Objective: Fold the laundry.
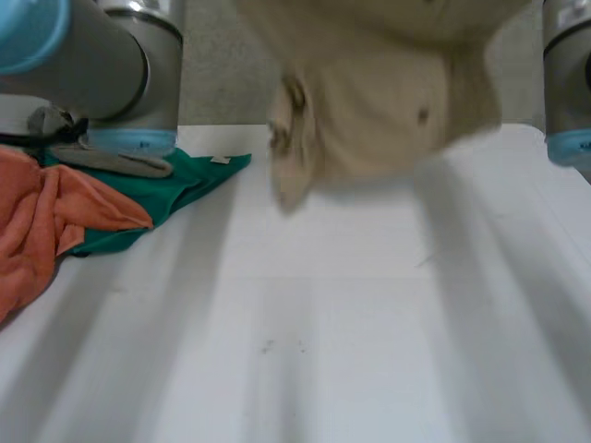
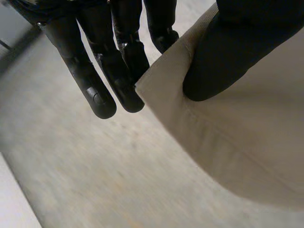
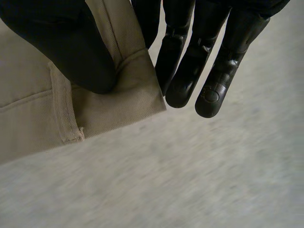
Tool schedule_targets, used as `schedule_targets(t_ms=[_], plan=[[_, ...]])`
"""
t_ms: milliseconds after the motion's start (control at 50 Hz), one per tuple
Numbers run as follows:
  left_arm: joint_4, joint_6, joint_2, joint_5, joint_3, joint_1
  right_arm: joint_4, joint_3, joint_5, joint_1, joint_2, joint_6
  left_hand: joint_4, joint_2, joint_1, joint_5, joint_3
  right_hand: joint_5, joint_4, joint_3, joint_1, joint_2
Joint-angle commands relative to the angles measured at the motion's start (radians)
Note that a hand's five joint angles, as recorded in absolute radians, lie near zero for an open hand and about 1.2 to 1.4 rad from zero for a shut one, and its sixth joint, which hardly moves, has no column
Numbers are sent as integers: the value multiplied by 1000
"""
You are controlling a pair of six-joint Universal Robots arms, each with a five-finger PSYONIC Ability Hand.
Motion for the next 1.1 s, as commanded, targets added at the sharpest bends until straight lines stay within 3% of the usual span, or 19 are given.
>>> schedule_targets(t_ms=[20, 220, 440, 520, 640, 800, 900, 1020, 1060, 1080, 1100], plan=[[-41, -40, 19, 7, -140, -9, 3, 18, -3, 38, 11, -1, 196, 198, 255, 219, 204, 226, 211, 216, 409, 221], [-39, -54, 16, 13, -514, -15, 113, 239, -5, 41, 121, 51, 196, 198, 255, 219, 204, 226, 211, 216, 409, 221], [-93, -93, -73, 5, -745, -64, 202, 454, -3, 35, 193, 90, 196, 198, 255, 219, 204, 226, 211, 216, 409, 221], [-199, -94, 17, -10, -812, -69, 297, 511, -5, 39, 135, 78, 196, 198, 255, 219, 204, 226, 211, 216, 409, 221], [-430, -91, 197, -68, -923, -70, 579, 580, -10, 35, 16, 78, 196, 198, 255, 219, 204, 226, 211, 216, 409, 221], [-806, -91, 298, -82, -1041, -161, 874, 734, -19, 27, -150, 21, 196, 198, 255, 219, 204, 226, 211, 216, 409, 221], [-909, -99, 312, -76, -1076, -193, 922, 857, -17, 12, -216, -103, 196, 198, 255, 219, 204, 226, 211, 216, 409, 221], [-891, -102, 370, -76, -1021, -202, 896, 911, -39, -7, -239, -117, 196, 198, 255, 219, 204, 226, 211, 216, 409, 221], [-877, -100, 382, -76, -995, -201, 879, 911, -48, -18, -239, -117, -446, -444, -387, -422, -437, 226, 211, 216, 409, 221], [-859, -99, 392, -76, -969, -199, 859, 911, -57, -33, -239, -117, -967, -965, -908, -944, -958, 226, 211, 216, 409, 221], [-849, -99, 396, -76, -957, -199, 848, 911, -63, -42, -241, -117, -984, -982, -925, -960, -975, 226, 211, 216, 409, 221]])
